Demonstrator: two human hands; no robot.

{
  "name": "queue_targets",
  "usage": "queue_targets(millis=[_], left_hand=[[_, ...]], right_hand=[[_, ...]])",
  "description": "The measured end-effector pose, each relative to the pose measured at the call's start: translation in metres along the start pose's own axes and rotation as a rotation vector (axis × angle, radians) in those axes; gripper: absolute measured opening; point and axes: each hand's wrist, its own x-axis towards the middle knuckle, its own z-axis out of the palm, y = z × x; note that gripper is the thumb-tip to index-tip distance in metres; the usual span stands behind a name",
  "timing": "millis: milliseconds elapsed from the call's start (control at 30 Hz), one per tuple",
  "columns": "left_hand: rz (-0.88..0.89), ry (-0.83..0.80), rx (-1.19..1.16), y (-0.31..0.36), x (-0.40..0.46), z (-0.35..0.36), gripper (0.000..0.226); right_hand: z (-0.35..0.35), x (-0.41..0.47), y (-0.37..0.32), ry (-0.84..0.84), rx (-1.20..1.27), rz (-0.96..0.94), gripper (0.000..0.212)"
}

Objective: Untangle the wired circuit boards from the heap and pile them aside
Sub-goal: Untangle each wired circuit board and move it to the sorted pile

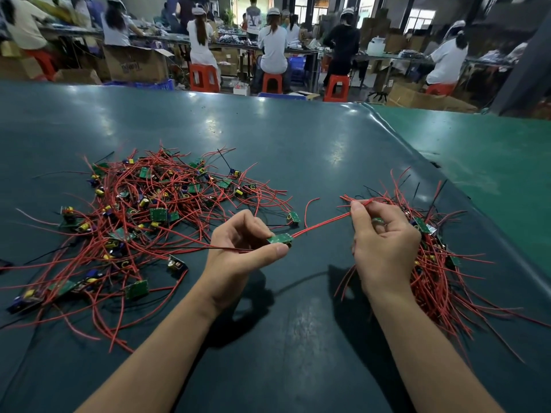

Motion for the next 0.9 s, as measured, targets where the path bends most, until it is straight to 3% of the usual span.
queue_targets(millis=[133,267,300,400,467,567,633,700,800,900], left_hand=[[0.015,-0.077,-0.005,-0.001,-0.001,0.003,0.031],[0.024,-0.072,0.003,-0.001,-0.001,0.003,0.032],[0.03,-0.05,0.011,-0.001,-0.001,0.002,0.035],[0.041,0.084,0.006,0.003,0.002,0.001,0.031],[0.02,0.197,-0.135,0.008,0.006,-0.003,0.03],[-0.076,0.214,-0.363,0.014,0.011,-0.008,0.027],[-0.154,0.129,-0.339,0.015,0.01,-0.003,0.024],[-0.201,0.062,-0.296,0.014,0.008,0.004,0.021],[-0.211,0.051,-0.335,0.014,0.007,0.008,0.018],[-0.166,0.15,-0.393,0.014,0.009,0.004,0.018]], right_hand=[[-0.001,-0.004,-0.002,0.066,-0.283,-0.365,0.007],[-0.001,-0.007,-0.005,0.072,-0.331,-0.406,0.011],[0.0,-0.007,-0.005,0.064,-0.304,-0.372,0.012],[0.004,-0.009,-0.009,-0.01,0.137,0.04,0.02],[0.005,-0.014,-0.01,-0.109,0.262,0.164,0.021],[0.01,-0.028,-0.006,-0.435,0.119,0.063,0.018],[0.015,-0.038,-0.001,-0.695,0.016,-0.035,0.049],[0.019,-0.045,0.002,-0.808,-0.062,-0.166,0.068],[0.02,-0.049,0.001,-0.722,-0.008,-0.277,0.078],[0.02,-0.049,-0.006,-0.495,0.137,-0.219,0.054]])
